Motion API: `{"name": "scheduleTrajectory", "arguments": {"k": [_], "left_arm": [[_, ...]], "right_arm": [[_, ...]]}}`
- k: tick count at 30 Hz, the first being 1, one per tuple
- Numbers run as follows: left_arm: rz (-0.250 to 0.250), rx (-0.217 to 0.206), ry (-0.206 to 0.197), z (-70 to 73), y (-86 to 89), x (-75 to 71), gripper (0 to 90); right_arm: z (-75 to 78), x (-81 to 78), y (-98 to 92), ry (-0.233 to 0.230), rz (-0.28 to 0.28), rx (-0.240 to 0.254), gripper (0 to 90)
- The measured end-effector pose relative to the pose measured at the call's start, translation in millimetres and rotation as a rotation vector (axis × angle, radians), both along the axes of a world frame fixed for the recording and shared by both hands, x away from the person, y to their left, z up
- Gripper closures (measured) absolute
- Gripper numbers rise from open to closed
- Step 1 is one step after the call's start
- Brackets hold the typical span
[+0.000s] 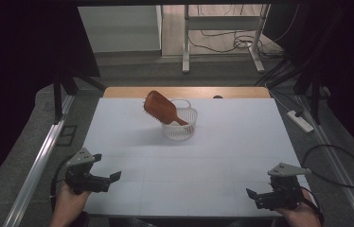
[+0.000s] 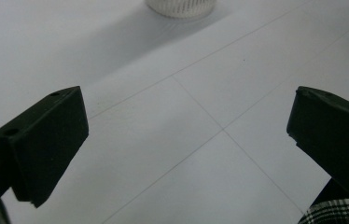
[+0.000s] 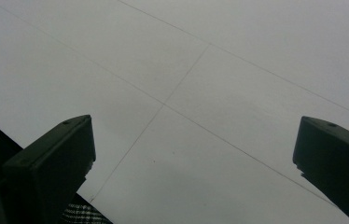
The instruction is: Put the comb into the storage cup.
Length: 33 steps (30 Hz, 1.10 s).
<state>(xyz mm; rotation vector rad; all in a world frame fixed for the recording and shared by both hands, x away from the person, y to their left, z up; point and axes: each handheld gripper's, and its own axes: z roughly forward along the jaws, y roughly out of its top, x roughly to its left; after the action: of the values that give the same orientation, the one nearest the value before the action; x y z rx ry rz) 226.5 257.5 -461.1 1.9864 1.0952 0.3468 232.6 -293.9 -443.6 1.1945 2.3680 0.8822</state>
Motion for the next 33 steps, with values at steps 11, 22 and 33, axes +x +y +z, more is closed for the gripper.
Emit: {"name": "scheduleTrajectory", "arguments": {"k": [11, 22, 33], "left_arm": [[0.019, 0.02, 0.015, -3.2, 3.5, -8.9, 0.0], [0.029, 0.042, 0.032, -6.2, 6.6, -17.3, 0.0], [0.041, 0.051, 0.051, -7.1, 9.7, -25.0, 0.0]], "right_arm": [[0.0, -0.1, 0.3, -0.002, -0.005, -0.004, 0.0], [0.0, 0.1, 0.1, -0.001, -0.009, -0.003, 0.0], [0.0, 0.2, 0.6, -0.001, -0.013, -0.007, 0.0]]}}
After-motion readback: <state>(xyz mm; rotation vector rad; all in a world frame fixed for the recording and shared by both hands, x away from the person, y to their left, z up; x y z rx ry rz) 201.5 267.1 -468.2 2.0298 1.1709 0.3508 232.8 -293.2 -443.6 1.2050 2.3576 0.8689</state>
